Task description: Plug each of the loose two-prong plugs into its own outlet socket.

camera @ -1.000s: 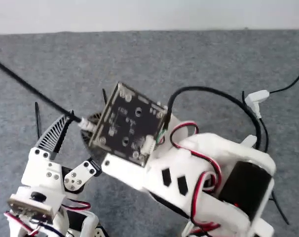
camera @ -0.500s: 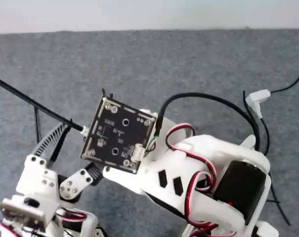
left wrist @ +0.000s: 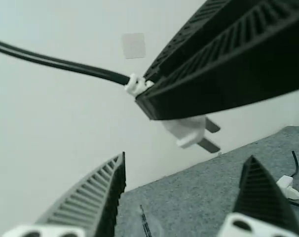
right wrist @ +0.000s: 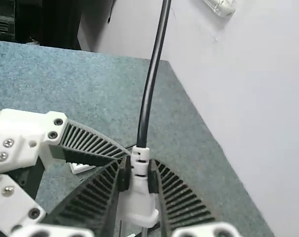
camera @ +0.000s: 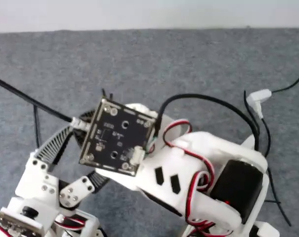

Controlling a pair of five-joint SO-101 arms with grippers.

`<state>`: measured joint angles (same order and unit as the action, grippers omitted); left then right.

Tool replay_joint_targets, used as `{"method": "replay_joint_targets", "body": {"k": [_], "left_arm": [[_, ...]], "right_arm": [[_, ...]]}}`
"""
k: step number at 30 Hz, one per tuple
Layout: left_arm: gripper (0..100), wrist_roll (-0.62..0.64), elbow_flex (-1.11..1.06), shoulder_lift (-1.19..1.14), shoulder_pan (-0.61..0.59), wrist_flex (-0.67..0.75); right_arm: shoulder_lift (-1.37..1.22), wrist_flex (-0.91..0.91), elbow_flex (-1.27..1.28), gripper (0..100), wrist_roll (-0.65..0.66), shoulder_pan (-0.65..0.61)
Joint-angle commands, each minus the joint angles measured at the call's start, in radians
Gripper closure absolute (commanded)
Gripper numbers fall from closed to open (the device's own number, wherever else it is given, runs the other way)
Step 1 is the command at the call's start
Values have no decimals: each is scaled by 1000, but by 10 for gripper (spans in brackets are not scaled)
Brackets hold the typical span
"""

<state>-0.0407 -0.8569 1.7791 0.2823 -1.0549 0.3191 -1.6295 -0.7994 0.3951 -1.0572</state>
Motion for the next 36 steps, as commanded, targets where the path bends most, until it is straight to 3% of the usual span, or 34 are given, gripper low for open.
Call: {"method": "replay_joint_targets", "body": {"k": [1, 31, 36], "left_arm": [[650, -6, 39, -12, 2, -2], [651, -11, -13, -14, -75, 17], [651, -11, -19, -14, -160, 38]], "right_arm": [[12, -5, 5, 990, -37, 1], [97, -163, 5, 990, -69, -35], [196, -166, 92, 990, -69, -30]]}}
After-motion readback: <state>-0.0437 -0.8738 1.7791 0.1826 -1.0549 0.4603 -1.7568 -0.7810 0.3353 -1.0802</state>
